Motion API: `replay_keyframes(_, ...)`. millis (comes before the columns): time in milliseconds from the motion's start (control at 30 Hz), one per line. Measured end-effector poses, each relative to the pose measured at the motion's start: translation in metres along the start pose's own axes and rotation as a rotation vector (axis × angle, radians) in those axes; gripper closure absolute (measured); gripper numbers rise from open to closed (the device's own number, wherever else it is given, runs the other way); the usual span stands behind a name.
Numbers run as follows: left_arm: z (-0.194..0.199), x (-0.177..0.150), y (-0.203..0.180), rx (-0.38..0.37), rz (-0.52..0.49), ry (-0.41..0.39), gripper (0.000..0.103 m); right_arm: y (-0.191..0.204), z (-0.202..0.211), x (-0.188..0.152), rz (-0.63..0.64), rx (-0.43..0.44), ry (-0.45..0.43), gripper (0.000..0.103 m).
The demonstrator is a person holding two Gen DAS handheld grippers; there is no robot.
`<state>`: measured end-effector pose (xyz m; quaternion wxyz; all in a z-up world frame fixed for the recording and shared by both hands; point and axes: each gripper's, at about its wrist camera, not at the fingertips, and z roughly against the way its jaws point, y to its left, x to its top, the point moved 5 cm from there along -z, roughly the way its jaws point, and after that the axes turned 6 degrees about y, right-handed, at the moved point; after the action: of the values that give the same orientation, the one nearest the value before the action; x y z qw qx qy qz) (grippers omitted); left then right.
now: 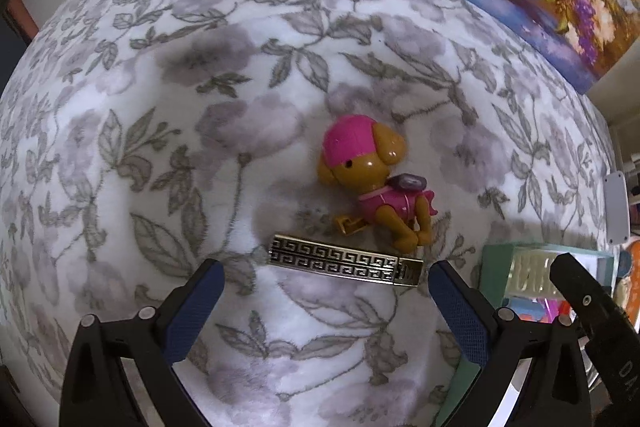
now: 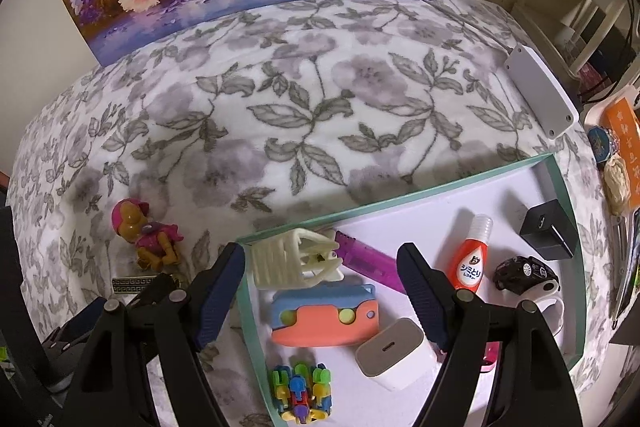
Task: Organize rigid objects
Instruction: 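Move both tools to the gold comb and pink-hatted toy dog, then close the left tool on the gold comb while right tool grasps the toy dog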
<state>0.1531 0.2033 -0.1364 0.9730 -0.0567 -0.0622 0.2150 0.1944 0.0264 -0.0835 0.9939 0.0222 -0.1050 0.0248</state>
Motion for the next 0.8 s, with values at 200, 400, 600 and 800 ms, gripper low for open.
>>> replay_keyframes(200,-0.006,0.0,-0.011,0.02,-0.032,-0.01,0.002,0.0,-0.001,-0.001,0.003,-0.006,0.004,0.024)
replay_keyframes(400,-0.013,-0.002,-0.022,0.036,-0.069,-0.011,0.015,-0.002,-0.003,-0.001,-0.004,-0.015,0.008,0.024)
replay_keyframes(600,-0.011,-0.004,-0.022,0.014,-0.071,-0.016,0.019,0.0,-0.004,-0.001,-0.003,-0.02,0.008,0.024)
replay_keyframes(800,-0.004,-0.001,-0.008,-0.011,-0.028,-0.019,0.019,0.005,-0.002,-0.001,0.003,-0.021,-0.007,0.024)
